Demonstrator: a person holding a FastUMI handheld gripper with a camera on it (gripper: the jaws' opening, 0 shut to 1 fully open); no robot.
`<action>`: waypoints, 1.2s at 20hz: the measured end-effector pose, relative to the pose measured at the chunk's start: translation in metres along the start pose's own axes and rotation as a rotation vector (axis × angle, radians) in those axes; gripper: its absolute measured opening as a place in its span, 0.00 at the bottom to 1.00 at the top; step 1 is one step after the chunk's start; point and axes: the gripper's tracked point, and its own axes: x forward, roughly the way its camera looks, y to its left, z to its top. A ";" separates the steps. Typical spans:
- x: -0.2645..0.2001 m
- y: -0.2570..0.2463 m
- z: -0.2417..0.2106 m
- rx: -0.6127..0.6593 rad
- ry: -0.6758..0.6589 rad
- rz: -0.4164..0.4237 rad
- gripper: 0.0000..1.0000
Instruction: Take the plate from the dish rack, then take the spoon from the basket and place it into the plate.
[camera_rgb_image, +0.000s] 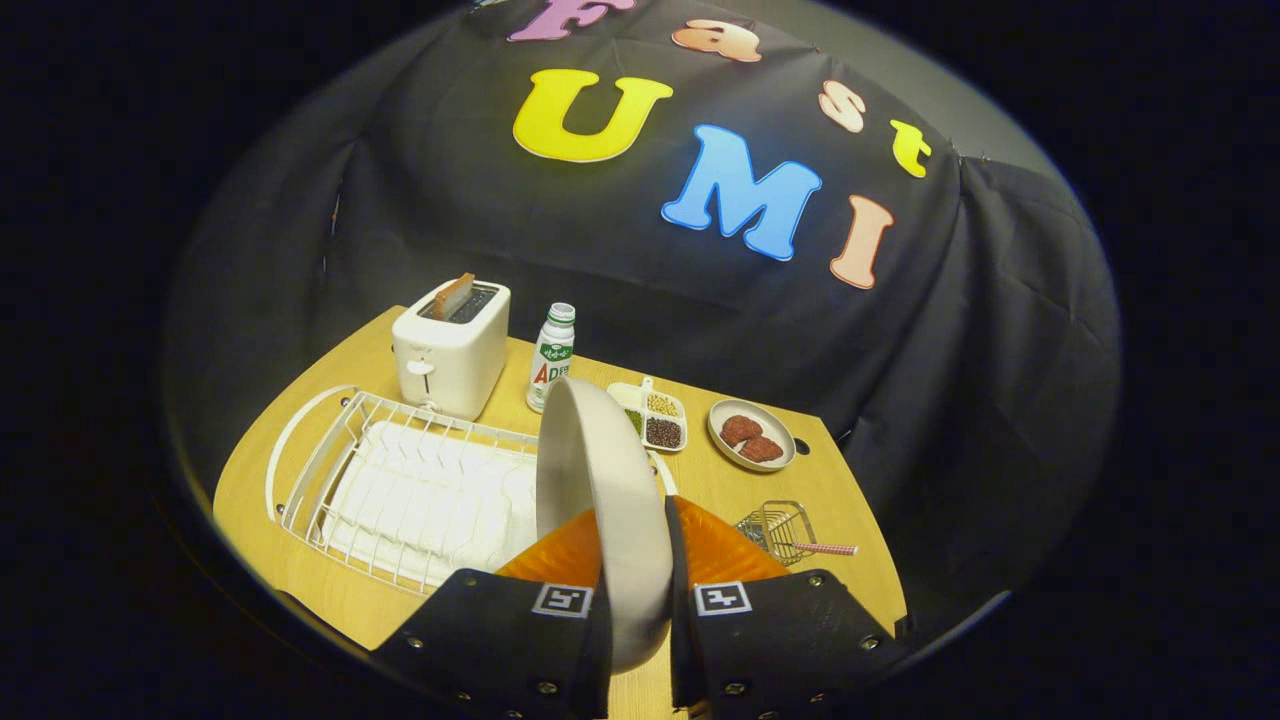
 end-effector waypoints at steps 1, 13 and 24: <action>-0.013 -0.002 -0.004 -0.010 -0.003 0.004 0.23; -0.082 -0.018 -0.123 0.110 0.077 0.123 0.23; -0.059 -0.026 -0.208 0.285 0.228 0.221 0.23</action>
